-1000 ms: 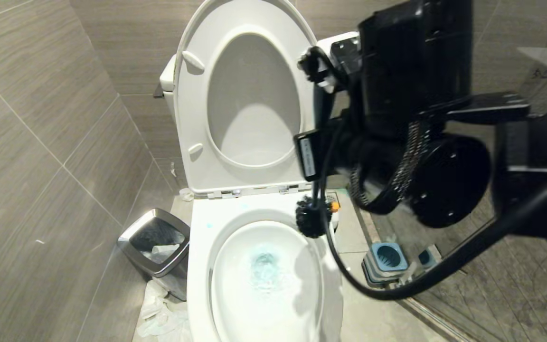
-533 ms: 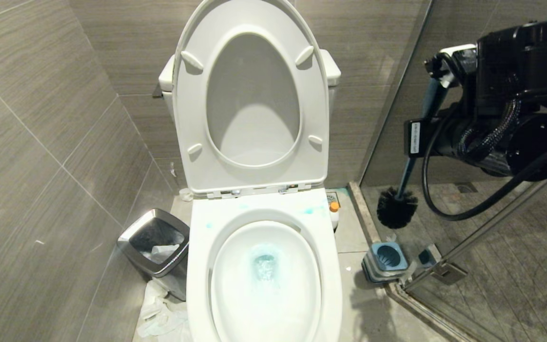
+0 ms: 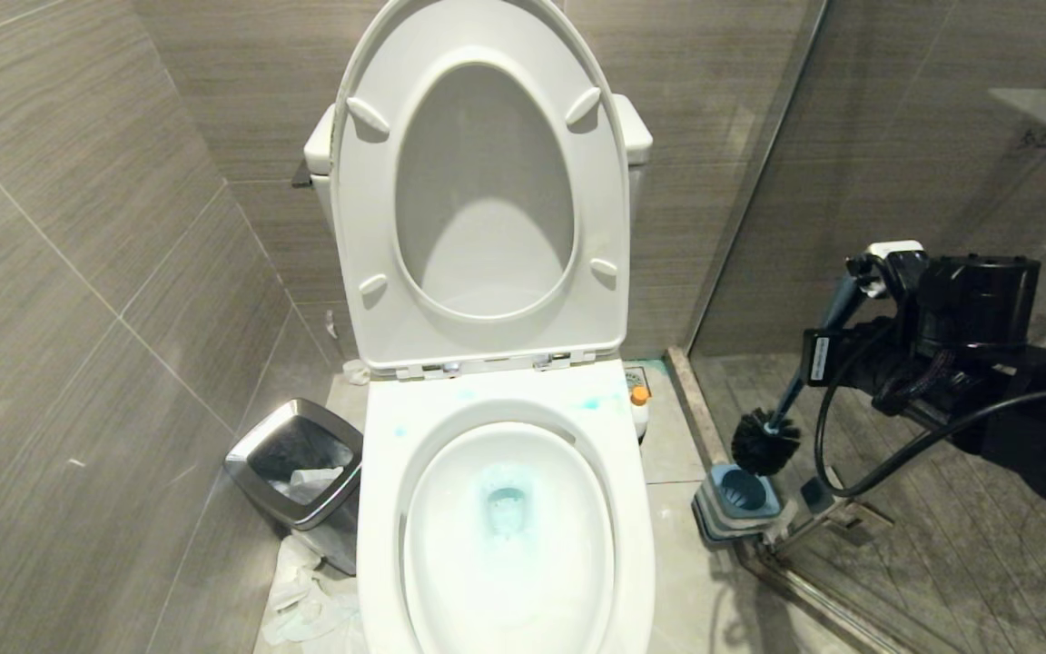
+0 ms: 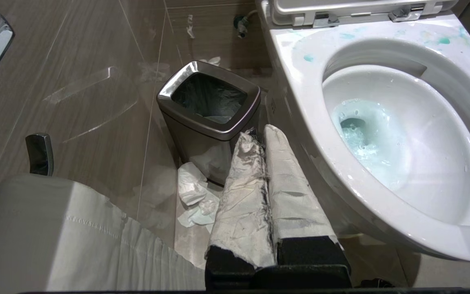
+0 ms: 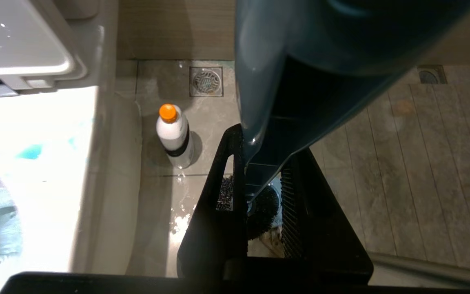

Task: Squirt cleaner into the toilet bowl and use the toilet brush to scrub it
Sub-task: Put the toilet brush back

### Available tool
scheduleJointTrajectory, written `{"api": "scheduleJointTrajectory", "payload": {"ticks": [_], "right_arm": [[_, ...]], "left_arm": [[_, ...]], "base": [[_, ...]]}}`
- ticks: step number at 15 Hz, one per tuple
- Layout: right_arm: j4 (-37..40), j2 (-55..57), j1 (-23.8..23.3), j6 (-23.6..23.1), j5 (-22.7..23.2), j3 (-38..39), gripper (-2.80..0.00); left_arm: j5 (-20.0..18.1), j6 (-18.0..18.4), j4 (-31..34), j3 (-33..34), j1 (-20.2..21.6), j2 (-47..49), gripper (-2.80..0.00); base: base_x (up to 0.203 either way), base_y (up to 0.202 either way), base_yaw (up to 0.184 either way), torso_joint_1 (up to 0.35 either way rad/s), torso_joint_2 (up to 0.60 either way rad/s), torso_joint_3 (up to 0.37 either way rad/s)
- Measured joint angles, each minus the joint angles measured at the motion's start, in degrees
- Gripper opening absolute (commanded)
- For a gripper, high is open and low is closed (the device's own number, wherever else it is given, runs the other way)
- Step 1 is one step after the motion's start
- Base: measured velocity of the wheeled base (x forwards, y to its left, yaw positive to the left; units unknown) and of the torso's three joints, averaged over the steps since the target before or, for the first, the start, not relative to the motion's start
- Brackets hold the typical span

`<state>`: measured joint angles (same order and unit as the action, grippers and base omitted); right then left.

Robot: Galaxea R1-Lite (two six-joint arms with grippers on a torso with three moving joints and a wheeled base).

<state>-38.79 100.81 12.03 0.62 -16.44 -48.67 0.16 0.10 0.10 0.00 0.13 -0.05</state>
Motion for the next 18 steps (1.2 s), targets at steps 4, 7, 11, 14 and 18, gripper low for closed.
{"api": "scheduleJointTrajectory", "payload": {"ticks": [4,7,11,14,18], "right_arm": [[-9.2,5.2,-3.1,-0.8,1.8,4.0,-2.80],[-11.3,8.6,-3.8,-0.9,1.8,4.7,-2.80],[-15.6,13.4,-5.3,-2.1,1.9,4.4,-2.80],[-20.5,17.9,-6.4,-3.1,1.9,4.1,-2.80],[-23.5,23.7,-6.8,-3.0,2.0,1.6,-2.80]], "left_arm": [[0.0,0.0,0.0,0.0,-0.1,0.0,-2.80],[0.0,0.0,0.0,0.0,0.0,0.0,-2.80],[0.0,0.0,0.0,0.0,0.0,0.0,-2.80],[0.0,0.0,0.0,0.0,-0.1,0.0,-2.80],[0.0,0.0,0.0,0.0,0.0,0.0,-2.80]], "base": [[0.000,0.000,0.000,0.000,0.00,0.000],[0.000,0.000,0.000,0.000,0.00,0.000],[0.000,0.000,0.000,0.000,0.00,0.000],[0.000,0.000,0.000,0.000,0.00,0.000],[0.000,0.000,0.000,0.000,0.00,0.000]]}}
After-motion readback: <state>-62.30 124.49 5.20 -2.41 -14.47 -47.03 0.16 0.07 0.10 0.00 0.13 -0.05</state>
